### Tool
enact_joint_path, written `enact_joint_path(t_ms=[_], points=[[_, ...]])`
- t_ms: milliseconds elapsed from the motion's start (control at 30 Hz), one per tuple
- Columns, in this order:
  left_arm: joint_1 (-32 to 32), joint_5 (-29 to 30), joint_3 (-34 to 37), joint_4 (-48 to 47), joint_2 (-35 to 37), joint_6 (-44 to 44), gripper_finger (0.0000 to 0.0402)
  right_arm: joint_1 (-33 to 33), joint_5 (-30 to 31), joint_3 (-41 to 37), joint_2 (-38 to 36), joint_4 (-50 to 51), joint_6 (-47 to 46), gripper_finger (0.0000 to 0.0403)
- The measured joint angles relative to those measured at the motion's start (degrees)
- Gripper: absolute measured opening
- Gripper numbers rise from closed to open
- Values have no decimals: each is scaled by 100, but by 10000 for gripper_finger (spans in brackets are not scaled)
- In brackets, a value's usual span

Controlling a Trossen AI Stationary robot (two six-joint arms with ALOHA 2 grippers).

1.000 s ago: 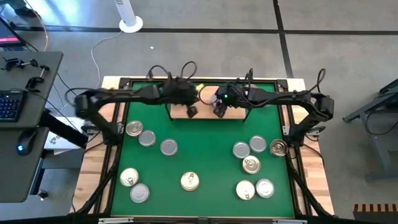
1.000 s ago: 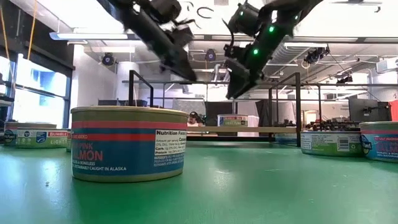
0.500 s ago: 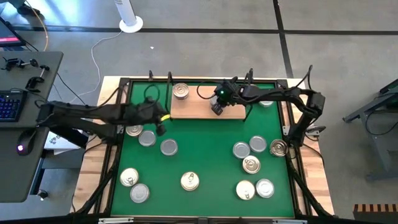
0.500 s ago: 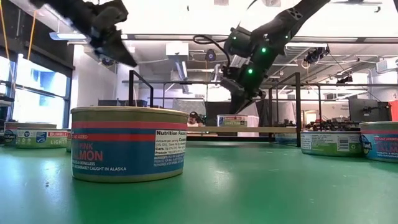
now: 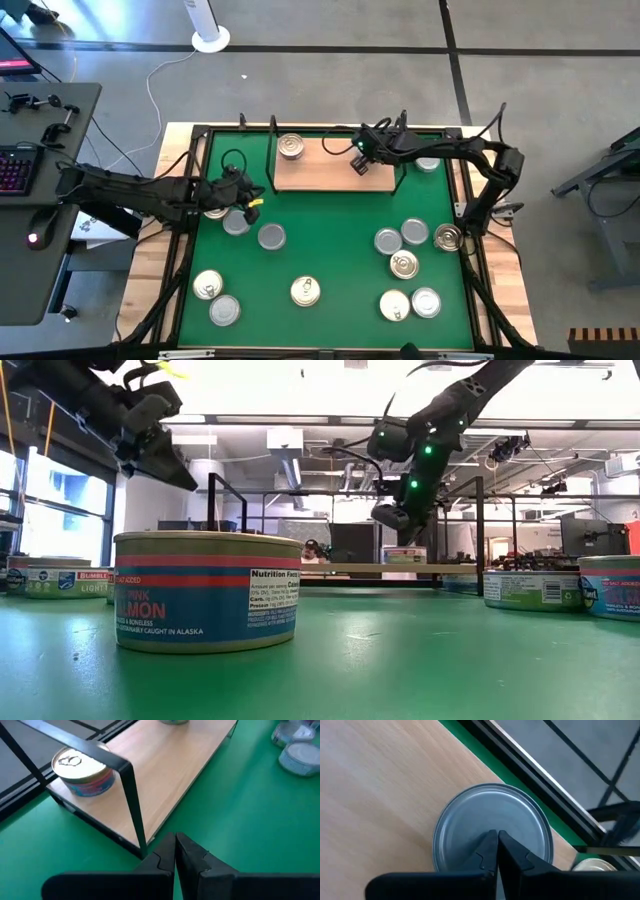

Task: Stack canned seafood by type on shelf
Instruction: Put the green tuna can on the shelf

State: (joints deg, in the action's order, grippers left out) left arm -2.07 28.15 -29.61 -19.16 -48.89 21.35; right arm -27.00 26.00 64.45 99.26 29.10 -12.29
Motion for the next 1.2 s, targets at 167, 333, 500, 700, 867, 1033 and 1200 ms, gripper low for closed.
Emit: enact_joint_path(t_ms=[167, 333, 500, 700, 867, 1033, 1200], points=[[0, 1, 0, 117, 0, -88, 0, -4, 54, 290, 32, 504, -128, 1], [0, -1, -1, 149, -1, -88, 0, 65, 276, 733, 29, 899, -312, 1], [2, -3, -2, 147, -1, -90, 0, 166, -45, 928, 27, 954, -226, 1], [2, -5, -2, 147, -1, -92, 0, 102, -529, 804, 27, 953, -228, 0], [2, -5, -2, 145, -1, -94, 0, 18, -538, 694, 23, 984, -278, 0], [2, -7, -2, 145, -1, -97, 0, -74, -546, 686, 31, 1145, -289, 0], [2, -8, -2, 142, -1, -97, 0, -157, -559, 684, 42, 1282, -318, 0]])
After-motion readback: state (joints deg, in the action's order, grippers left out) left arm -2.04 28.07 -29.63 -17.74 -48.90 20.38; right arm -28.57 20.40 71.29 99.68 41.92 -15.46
